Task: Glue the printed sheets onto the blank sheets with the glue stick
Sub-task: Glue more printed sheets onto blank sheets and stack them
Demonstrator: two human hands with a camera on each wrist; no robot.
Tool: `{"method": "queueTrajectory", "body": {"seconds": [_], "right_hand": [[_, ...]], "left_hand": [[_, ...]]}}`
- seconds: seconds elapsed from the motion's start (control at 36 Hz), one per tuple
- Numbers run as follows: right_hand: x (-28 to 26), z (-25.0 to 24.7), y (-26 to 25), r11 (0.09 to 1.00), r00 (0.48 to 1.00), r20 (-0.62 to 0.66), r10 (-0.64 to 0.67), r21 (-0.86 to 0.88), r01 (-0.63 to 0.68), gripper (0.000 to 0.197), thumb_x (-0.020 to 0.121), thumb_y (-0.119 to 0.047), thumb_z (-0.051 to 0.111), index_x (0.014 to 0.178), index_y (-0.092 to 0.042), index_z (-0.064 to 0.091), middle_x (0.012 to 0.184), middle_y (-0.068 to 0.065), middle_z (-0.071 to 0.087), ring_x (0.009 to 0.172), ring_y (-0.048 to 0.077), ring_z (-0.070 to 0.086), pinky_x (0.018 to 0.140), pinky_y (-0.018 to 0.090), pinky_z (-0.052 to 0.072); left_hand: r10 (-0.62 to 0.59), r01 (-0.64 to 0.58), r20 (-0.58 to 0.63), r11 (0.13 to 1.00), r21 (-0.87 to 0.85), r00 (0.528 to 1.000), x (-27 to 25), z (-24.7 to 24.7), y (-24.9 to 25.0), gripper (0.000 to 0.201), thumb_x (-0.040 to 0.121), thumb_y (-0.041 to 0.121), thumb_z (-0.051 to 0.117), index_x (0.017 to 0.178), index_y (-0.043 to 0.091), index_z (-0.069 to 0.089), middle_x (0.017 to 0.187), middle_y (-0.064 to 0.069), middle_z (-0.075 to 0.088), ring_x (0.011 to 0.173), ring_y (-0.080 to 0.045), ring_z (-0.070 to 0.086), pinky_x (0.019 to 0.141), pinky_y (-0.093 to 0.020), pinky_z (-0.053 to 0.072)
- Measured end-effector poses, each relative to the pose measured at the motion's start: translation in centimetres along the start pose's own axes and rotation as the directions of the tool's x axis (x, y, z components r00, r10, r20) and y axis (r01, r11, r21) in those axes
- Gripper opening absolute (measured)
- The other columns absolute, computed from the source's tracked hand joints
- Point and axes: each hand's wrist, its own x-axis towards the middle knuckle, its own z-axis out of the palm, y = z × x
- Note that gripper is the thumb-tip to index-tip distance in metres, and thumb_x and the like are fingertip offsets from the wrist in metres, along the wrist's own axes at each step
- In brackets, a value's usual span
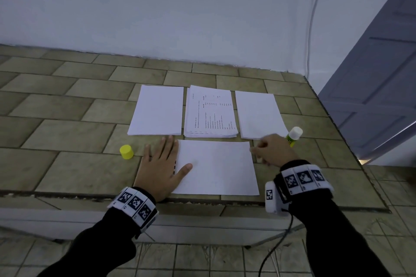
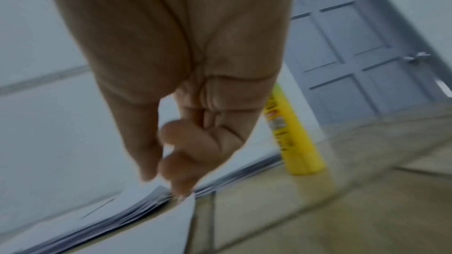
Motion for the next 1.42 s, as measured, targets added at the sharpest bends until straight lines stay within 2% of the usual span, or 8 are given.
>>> {"method": "queueTrajectory", "body": {"seconds": [0.11, 0.28, 0.58, 0.83, 1.06, 1.22, 1.31, 1.42], "right_hand": [[2.8, 0.6, -1.9, 0.993, 0.967, -0.232, -0.102, -0.075, 0.086, 0.008, 0.086, -0.013, 0.066, 0.088, -0.008, 0.06, 0.095, 0.009, 0.065, 0.088, 0.022, 0.059, 0.076, 0.028, 0.045], [6.6, 1.9, -2.5, 0.968, 0.979, -0.197, 0.045, -0.234, -0.092, 0.044, 0.089, -0.026, 0.065, 0.122, -0.003, 0.047, 0.127, 0.016, 0.05, 0.118, 0.032, 0.049, 0.098, 0.039, 0.043], [7.6, 1.4, -2.0, 0.945, 0.97, -0.186, 0.159, -0.255, -0.204, 0.034, 0.088, -0.023, 0.068, 0.112, -0.001, 0.058, 0.117, 0.017, 0.06, 0.109, 0.034, 0.058, 0.09, 0.04, 0.048], [5.9, 0.0, -2.7, 0.997, 0.921, -0.385, -0.059, 0.022, 0.073, 0.029, 0.088, -0.025, 0.063, 0.11, -0.007, 0.059, 0.108, 0.009, 0.064, 0.101, 0.028, 0.059, 0.087, 0.037, 0.047], [-0.4, 1.7, -3.4, 0.901, 0.904, -0.234, -0.357, 0.17, 0.4, 0.036, 0.077, -0.018, 0.078, 0.111, -0.016, 0.065, 0.116, 0.001, 0.058, 0.11, 0.014, 0.049, 0.093, 0.026, 0.035], [-2.5, 3.9, -1.3, 0.868, 0.884, -0.155, -0.441, 0.178, 0.464, 0.04, 0.073, -0.015, 0.083, 0.106, -0.03, 0.066, 0.138, 0.003, 0.048, 0.133, 0.017, 0.036, 0.109, 0.034, 0.027], [-2.9, 4.2, -0.4, 0.876, 0.897, -0.094, -0.432, 0.192, 0.442, 0.041, 0.072, -0.013, 0.082, 0.102, -0.035, 0.064, 0.15, 0.003, 0.039, 0.143, 0.021, 0.024, 0.116, 0.041, 0.019], [-3.3, 4.2, 0.2, 0.897, 0.913, -0.011, -0.408, 0.181, 0.403, 0.039, 0.075, -0.01, 0.08, 0.105, -0.032, 0.066, 0.159, 0.002, 0.021, 0.148, 0.019, 0.007, 0.115, 0.034, 0.011]], "left_hand": [[-0.005, 0.004, 0.011, 1.0, 0.008, 1.0, 0.0, -0.1, 0.1, 0.117, 0.066, 0.081, -0.033, 0.156, 0.015, -0.001, 0.163, 0.0, -0.011, 0.151, -0.017, -0.01, 0.12, -0.051, -0.005], [0.0, 0.0, -0.005, 1.0, -0.005, 1.0, 0.0, -0.2, 0.1, 0.115, 0.067, 0.081, -0.031, 0.157, 0.017, 0.001, 0.164, 0.0, -0.009, 0.151, -0.016, -0.009, 0.12, -0.05, -0.005], [0.001, -0.001, -0.012, 1.0, -0.007, 1.0, 0.0, 0.0, -0.1, 0.114, 0.068, 0.082, -0.029, 0.157, 0.018, 0.003, 0.164, 0.0, -0.006, 0.151, -0.017, -0.007, 0.12, -0.051, -0.002], [0.002, -0.032, -0.127, 0.971, -0.237, 0.992, -0.1, 0.1, -0.7, 0.103, 0.077, 0.083, -0.011, 0.157, 0.022, 0.007, 0.164, 0.007, -0.009, 0.15, -0.01, -0.005, 0.121, -0.047, -0.003], [-0.258, -0.173, -0.412, 0.626, -0.76, 0.874, -0.1, -0.1, -1.3, 0.068, 0.095, 0.064, 0.026, 0.138, 0.018, 0.05, 0.138, -0.003, 0.055, 0.134, -0.017, 0.045, 0.111, -0.047, 0.036], [-0.363, -0.046, -0.136, 0.245, -0.968, 0.922, 0.8, -1.9, -0.8, 0.028, 0.106, 0.038, 0.033, 0.115, 0.027, 0.057, 0.085, -0.012, 0.07, 0.071, -0.026, 0.07, 0.061, -0.035, 0.054], [-0.282, 0.084, 0.006, 0.265, -0.961, 0.96, 1.4, -2.5, -1.3, 0.028, 0.097, 0.045, 0.054, 0.115, 0.026, 0.063, 0.098, -0.004, 0.071, 0.089, -0.026, 0.067, 0.07, -0.035, 0.052], [-0.19, 0.118, 0.058, 0.32, -0.94, 0.98, 1.5, -2.9, -1.1, 0.02, 0.094, 0.015, 0.062, 0.113, 0.022, 0.064, 0.113, -0.001, 0.068, 0.104, -0.017, 0.065, 0.085, -0.025, 0.051]]}}
